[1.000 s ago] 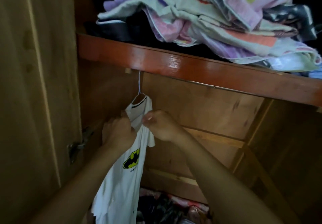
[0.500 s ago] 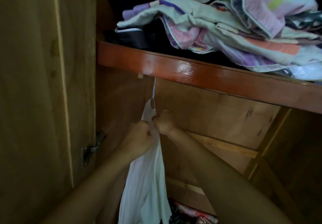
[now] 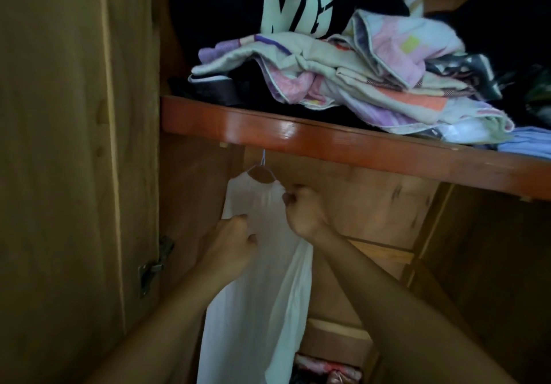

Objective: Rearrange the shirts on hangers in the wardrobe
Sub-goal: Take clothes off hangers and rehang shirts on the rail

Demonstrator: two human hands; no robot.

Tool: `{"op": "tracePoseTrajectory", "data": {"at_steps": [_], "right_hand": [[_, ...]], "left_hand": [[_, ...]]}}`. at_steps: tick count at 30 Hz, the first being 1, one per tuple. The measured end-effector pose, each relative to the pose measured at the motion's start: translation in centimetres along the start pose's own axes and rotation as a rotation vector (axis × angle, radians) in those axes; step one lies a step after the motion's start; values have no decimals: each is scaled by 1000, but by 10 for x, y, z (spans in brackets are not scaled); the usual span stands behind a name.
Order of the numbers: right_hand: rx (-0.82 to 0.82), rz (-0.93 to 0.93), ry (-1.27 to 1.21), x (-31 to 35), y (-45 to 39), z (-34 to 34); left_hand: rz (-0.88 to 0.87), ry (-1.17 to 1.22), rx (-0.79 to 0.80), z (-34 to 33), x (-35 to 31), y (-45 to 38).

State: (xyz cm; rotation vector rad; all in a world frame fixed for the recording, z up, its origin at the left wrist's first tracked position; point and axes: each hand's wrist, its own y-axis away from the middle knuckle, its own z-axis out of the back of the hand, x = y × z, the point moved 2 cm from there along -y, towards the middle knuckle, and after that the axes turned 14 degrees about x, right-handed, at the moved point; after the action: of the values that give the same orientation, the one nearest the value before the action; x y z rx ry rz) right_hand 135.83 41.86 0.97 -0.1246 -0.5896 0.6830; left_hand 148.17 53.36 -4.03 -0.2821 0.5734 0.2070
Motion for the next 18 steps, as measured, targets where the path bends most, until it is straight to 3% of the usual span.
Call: {"op": "tracePoseTrajectory", "data": {"at_steps": [6, 14, 18], "right_hand": [[-21, -54, 82, -30, 54, 14], [-64, -101, 6, -73, 145, 47], [-86, -114, -43, -90, 202, 74]], "left_hand": [[-8, -96, -28, 0, -8, -2], [20, 31, -28, -29, -16, -3], [-70, 4, -14, -43, -38, 6]]}}
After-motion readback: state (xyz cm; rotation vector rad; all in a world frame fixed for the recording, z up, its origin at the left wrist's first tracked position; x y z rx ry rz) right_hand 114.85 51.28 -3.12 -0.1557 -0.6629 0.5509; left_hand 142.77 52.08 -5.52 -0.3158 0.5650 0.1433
